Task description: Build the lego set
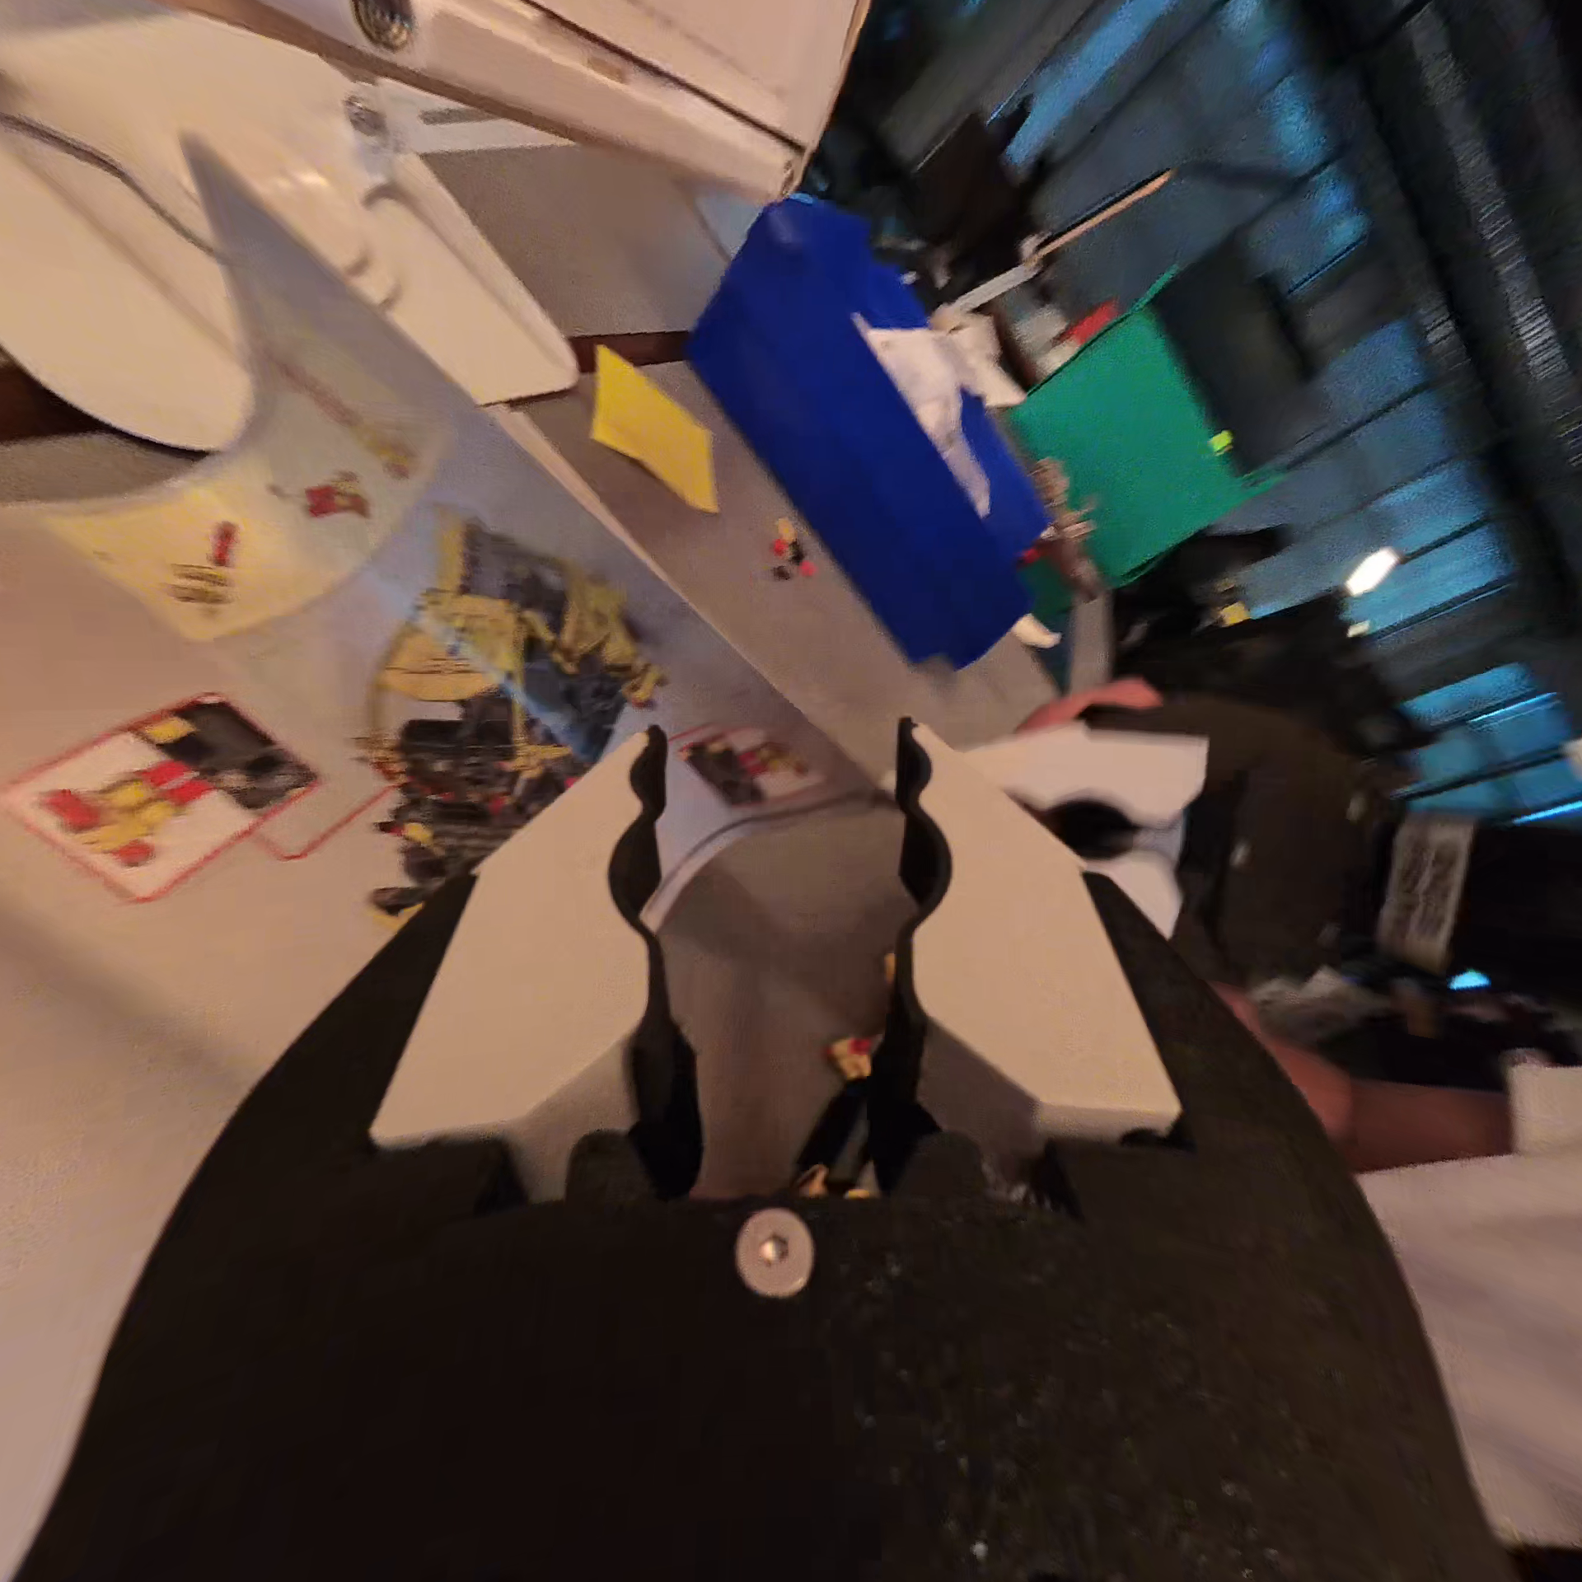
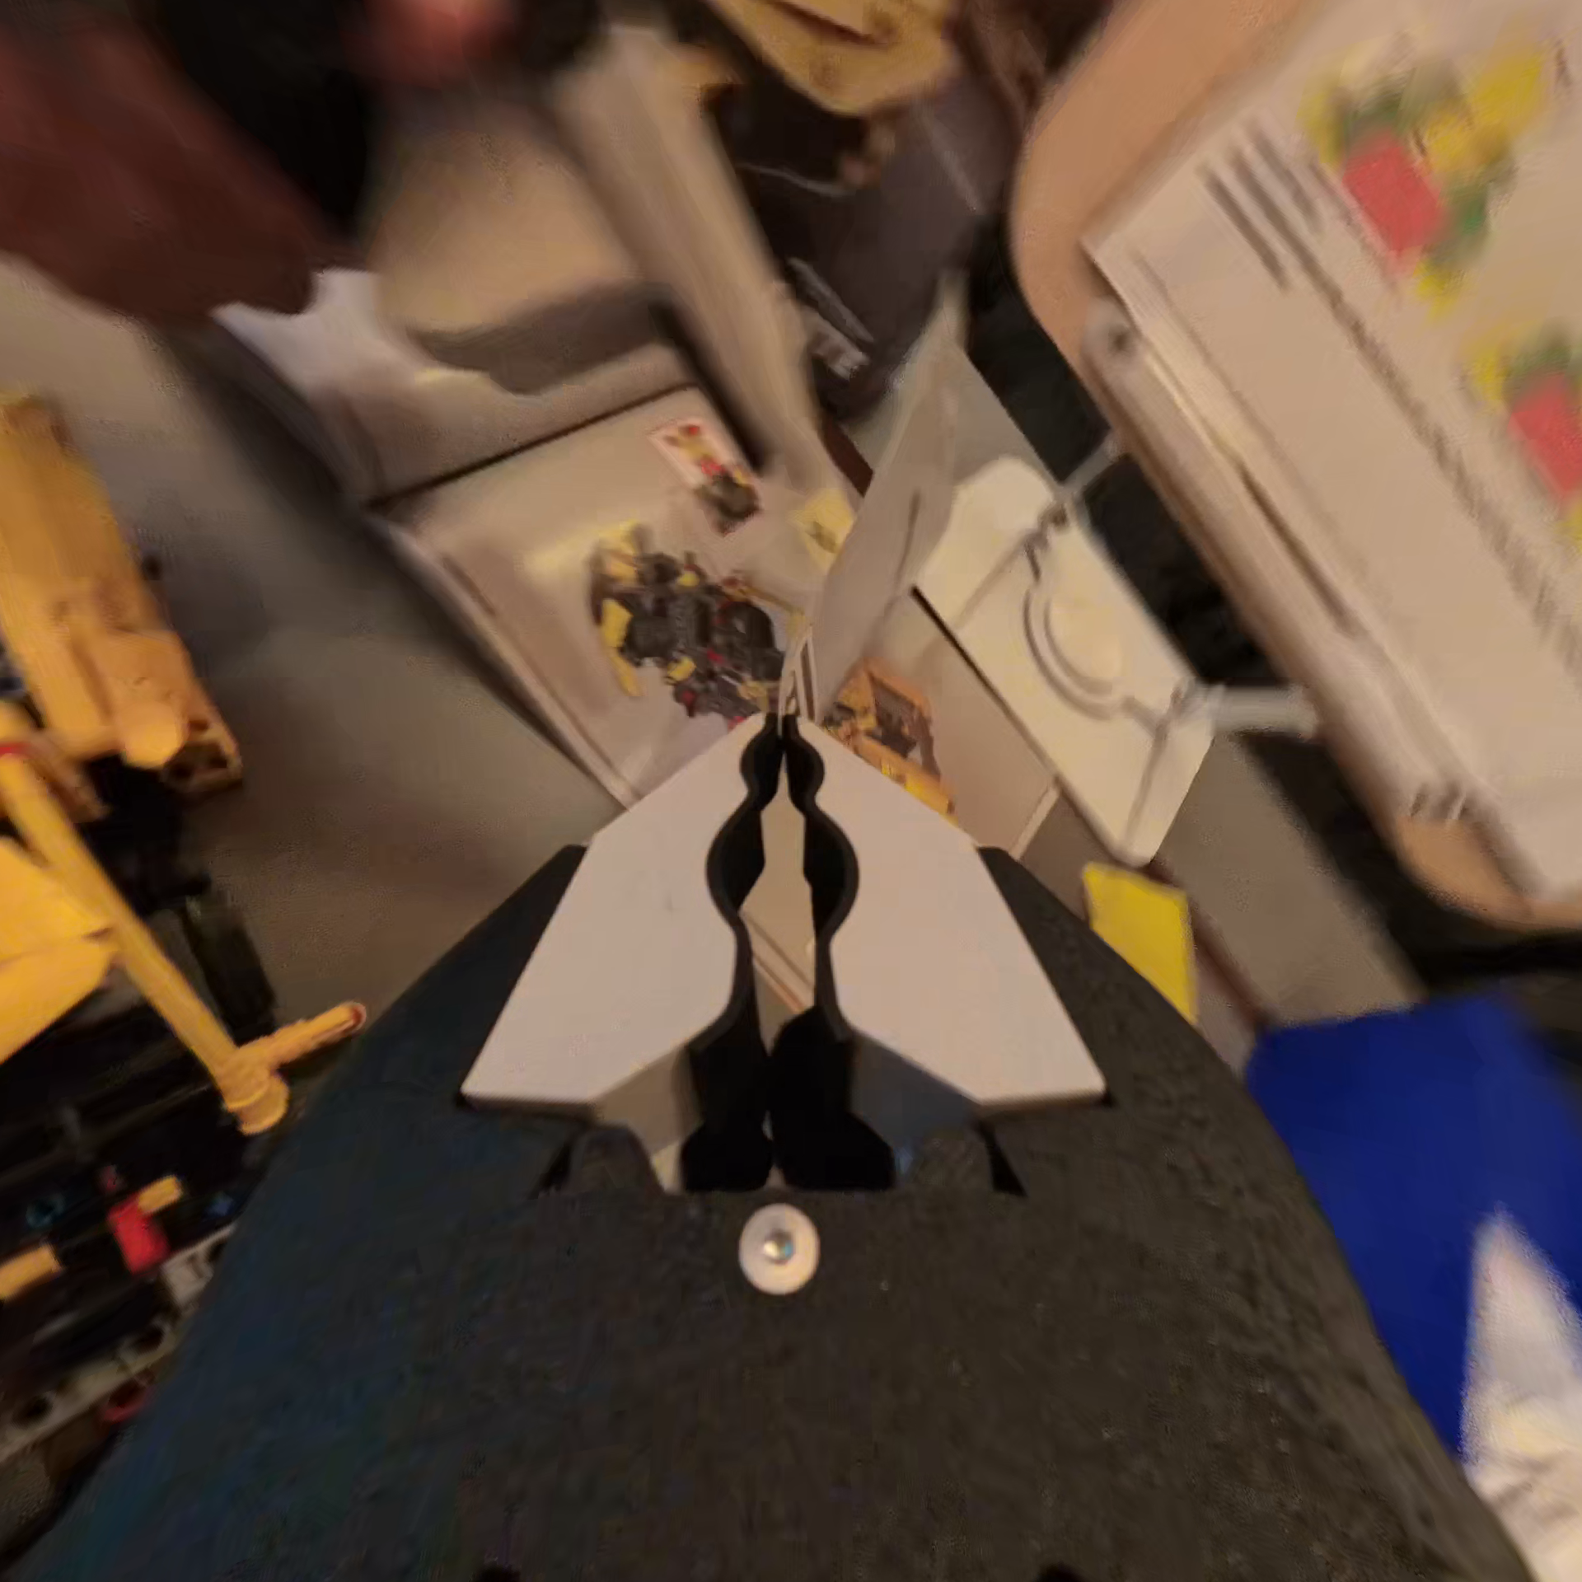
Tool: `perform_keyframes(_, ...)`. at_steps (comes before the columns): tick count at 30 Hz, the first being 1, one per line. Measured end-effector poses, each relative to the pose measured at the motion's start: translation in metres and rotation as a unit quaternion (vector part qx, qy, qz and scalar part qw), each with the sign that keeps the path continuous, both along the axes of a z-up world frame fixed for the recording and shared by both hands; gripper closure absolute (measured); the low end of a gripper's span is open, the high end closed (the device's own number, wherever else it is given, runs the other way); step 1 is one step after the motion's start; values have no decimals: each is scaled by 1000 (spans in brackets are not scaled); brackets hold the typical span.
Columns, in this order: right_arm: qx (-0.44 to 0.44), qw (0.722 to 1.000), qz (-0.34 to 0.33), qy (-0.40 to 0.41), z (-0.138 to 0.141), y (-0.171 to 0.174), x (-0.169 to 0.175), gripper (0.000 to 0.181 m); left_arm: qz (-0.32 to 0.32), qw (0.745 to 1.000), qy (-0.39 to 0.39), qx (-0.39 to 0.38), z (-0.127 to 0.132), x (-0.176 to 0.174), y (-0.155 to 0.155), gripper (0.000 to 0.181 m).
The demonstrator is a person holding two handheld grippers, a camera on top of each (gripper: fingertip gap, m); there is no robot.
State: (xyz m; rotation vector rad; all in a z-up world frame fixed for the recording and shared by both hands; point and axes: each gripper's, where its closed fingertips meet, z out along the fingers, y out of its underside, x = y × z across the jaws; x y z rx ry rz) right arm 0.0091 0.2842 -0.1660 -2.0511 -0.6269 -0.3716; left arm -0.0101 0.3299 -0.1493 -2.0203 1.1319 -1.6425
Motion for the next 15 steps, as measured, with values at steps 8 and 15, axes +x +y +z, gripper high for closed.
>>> perform_keyframes(8,23,996,84,-19,10,11,-62,147,4,992,-37,-120,0,-6,6,181)
perform_keyframes(15,-77,904,80,413,11,43,-53,90,-13,984,-83,-160,7,-13,11,181)
